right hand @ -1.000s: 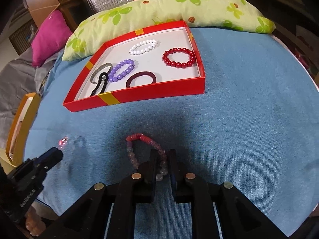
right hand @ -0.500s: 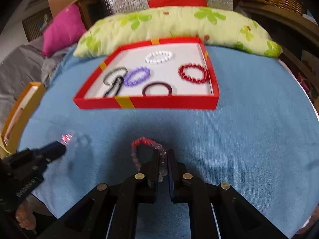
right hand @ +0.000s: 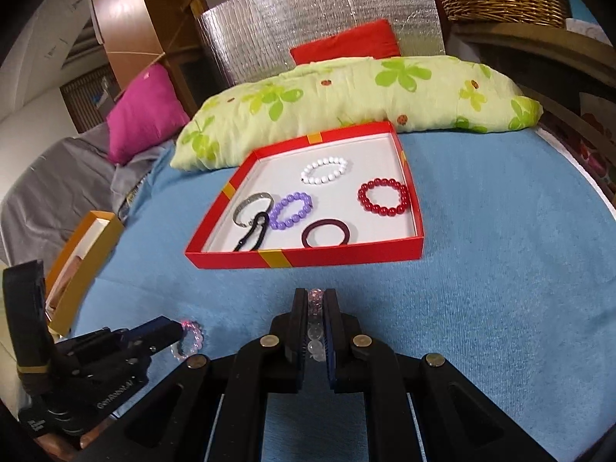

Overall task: Organize jewelry
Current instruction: 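Lift both pink bracelets off the cloth and hold them up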

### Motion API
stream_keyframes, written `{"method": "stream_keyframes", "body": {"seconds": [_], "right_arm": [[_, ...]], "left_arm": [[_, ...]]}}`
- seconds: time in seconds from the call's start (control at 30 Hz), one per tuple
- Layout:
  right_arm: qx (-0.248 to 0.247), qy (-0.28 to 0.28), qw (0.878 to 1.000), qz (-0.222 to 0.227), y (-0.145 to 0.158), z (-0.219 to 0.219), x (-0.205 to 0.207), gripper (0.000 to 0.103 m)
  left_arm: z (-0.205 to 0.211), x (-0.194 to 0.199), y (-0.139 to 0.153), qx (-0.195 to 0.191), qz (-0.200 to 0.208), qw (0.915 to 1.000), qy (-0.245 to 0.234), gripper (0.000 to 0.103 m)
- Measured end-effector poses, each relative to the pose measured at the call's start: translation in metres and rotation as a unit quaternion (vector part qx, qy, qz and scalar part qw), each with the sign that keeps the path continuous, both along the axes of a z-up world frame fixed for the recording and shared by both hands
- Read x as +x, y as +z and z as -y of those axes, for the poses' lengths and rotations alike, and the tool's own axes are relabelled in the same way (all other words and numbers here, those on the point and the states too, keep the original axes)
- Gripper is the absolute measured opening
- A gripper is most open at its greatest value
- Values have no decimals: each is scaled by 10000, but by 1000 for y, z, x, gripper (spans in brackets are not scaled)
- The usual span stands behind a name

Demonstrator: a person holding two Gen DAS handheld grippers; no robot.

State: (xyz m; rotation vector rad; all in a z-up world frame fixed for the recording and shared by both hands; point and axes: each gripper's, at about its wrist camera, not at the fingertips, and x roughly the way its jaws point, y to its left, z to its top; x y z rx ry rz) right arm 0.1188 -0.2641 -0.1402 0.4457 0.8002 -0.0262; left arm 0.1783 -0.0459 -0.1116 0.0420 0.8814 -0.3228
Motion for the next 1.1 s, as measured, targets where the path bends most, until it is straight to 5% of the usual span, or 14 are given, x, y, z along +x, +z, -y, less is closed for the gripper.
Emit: {"method": "stream_keyframes", "body": {"seconds": [0.43, 0.5, 0.57, 0.83, 1.1], "right_arm": [[68, -6, 9997, -240, -10, 4, 1, 9], [77, -18, 9995, -290, -13, 6, 1, 9], [62, -18, 9995, -319, -14, 7, 0, 9], [85, -12, 9989, -470, -22, 8, 0, 9], [109, 34, 9974, -714, -35, 2, 3, 9]], "left_arm": [[-10, 4, -6, 0, -180, 9998, -6, 17], [-15, 5, -7, 9, -206, 9998, 38, 31], [-23, 5, -9, -17, -255, 9996, 108, 57], [-30, 2, -24, 17, -509, 9987, -76, 65], [-12, 0, -32, 167, -355, 9989, -259, 60]]}}
